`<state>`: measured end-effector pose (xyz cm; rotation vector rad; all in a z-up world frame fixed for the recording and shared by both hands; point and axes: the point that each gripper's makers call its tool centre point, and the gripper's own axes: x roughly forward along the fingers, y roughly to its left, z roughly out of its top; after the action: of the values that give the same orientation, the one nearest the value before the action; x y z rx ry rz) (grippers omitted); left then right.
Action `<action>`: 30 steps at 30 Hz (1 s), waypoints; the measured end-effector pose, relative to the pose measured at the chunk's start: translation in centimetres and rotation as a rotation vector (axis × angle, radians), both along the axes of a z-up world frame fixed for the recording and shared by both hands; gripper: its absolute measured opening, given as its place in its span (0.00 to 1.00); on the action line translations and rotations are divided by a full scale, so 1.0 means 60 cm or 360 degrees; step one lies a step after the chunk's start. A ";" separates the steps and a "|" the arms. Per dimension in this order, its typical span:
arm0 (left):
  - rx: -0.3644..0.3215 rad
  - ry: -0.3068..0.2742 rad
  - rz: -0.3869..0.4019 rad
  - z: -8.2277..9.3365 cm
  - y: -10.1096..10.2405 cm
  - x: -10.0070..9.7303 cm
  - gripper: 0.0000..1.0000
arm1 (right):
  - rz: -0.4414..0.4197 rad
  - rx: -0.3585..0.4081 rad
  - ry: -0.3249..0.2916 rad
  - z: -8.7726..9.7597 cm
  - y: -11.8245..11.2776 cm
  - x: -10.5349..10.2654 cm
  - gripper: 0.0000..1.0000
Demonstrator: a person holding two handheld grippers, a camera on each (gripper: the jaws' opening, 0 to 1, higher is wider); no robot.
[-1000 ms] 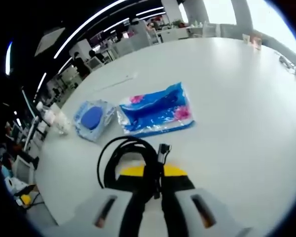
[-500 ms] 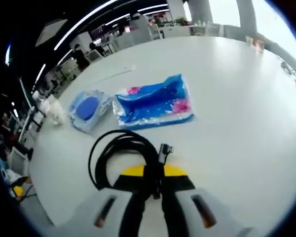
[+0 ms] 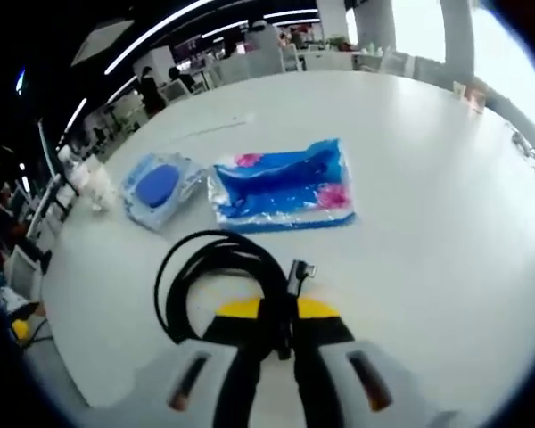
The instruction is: Arrange the tabletop items into an orderly group along one side of the table until the central work area is clear of visible clutter.
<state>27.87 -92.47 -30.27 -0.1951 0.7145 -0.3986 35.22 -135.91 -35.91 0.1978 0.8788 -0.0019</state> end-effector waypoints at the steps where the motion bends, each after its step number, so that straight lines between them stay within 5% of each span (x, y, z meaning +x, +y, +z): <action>1: -0.0003 0.0000 0.0001 0.000 0.000 0.000 0.84 | 0.0019 -0.0018 0.0001 0.000 0.000 0.001 0.09; 9: -0.0006 -0.0005 -0.0008 0.002 -0.002 0.000 0.84 | 0.0132 -0.0122 0.0030 0.003 -0.002 -0.002 0.12; 12: -0.0006 -0.0007 -0.0007 0.002 -0.002 0.001 0.84 | 0.0170 -0.0279 -0.0091 0.029 -0.016 0.008 0.13; 14: -0.0006 -0.0008 -0.0003 0.002 -0.001 0.002 0.85 | 0.0170 -0.0261 -0.0145 0.041 -0.014 0.013 0.19; 18: -0.0023 -0.0008 -0.0006 0.002 -0.004 0.002 0.85 | 0.0149 -0.0199 -0.0170 0.045 -0.015 0.020 0.54; 20: -0.0031 -0.0012 -0.0010 0.003 -0.006 0.003 0.86 | 0.0102 -0.0073 -0.0176 0.046 -0.004 0.022 0.66; 30: -0.0072 -0.0031 0.0002 0.008 -0.008 0.006 0.87 | 0.0113 -0.0033 -0.0216 0.063 -0.002 0.005 0.72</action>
<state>28.20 -92.93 -29.77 -0.2339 0.6865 -0.4149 35.53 -136.02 -32.14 0.1456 0.7498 0.0678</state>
